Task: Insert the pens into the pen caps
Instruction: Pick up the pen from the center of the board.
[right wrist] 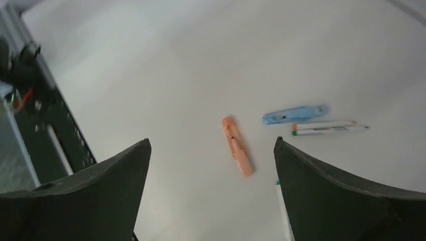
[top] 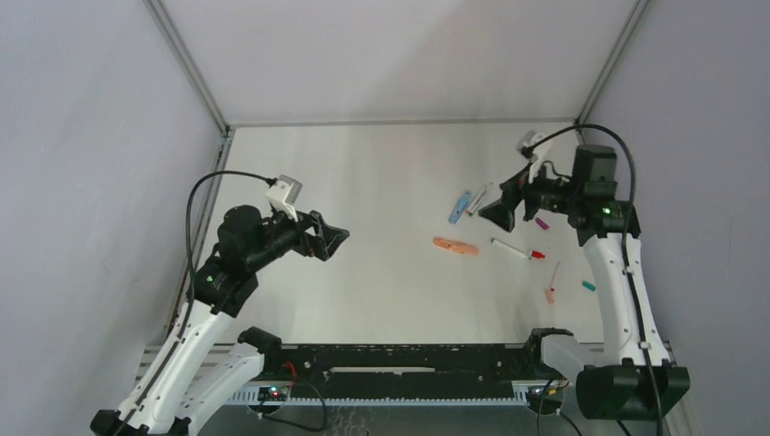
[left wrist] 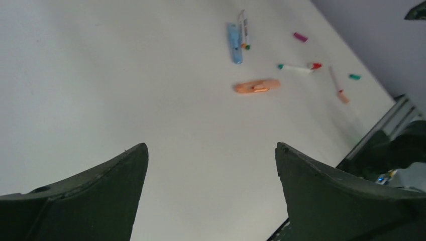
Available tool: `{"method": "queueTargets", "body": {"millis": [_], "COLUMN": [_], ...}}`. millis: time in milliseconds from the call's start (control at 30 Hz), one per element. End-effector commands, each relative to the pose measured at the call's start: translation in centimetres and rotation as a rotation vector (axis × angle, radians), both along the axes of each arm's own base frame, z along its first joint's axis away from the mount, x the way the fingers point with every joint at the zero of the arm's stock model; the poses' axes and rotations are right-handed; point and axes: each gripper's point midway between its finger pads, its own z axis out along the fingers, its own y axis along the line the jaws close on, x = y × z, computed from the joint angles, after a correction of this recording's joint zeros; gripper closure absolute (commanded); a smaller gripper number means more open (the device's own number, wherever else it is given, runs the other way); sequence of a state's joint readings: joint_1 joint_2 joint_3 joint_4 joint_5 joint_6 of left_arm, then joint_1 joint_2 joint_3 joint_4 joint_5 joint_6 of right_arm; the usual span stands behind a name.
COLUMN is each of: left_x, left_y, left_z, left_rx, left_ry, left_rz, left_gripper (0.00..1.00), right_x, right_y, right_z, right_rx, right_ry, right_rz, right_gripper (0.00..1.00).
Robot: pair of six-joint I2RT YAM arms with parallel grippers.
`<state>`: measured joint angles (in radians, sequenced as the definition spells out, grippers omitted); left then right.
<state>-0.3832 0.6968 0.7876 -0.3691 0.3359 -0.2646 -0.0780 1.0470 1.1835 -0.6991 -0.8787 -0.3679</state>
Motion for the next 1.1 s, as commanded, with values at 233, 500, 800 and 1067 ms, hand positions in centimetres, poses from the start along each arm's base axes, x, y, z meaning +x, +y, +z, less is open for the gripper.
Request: {"method": "queueTargets", "body": {"millis": [233,500,800,1067], "left_x": [1.0,1.6,2.0,2.2], "left_y": [2.4,2.4,3.4,3.3], "left_z": [-1.6,-2.4,-2.6,-2.7], "left_rx": [0.16,0.17,0.173,0.154], "left_ry": [-0.082,-0.046,-0.035,-0.016], "left_rz": [0.092,0.103,0.142,0.136], "left_gripper": [0.0,0.0,0.0,0.0], "right_x": [-1.2,1.5,4.1,4.0], "right_y": [1.0,1.4,2.7,2.7], "right_z": [-10.7,-19.1,-24.0,-25.9], "right_rx": [-0.242,-0.527,-0.677,-0.682], "right_ry": [-0.091,-0.014,0.094,0.173], "right_rz": [0.331,0.332,0.322,0.321], "right_gripper": [0.0,0.05,0.26,0.33]}}
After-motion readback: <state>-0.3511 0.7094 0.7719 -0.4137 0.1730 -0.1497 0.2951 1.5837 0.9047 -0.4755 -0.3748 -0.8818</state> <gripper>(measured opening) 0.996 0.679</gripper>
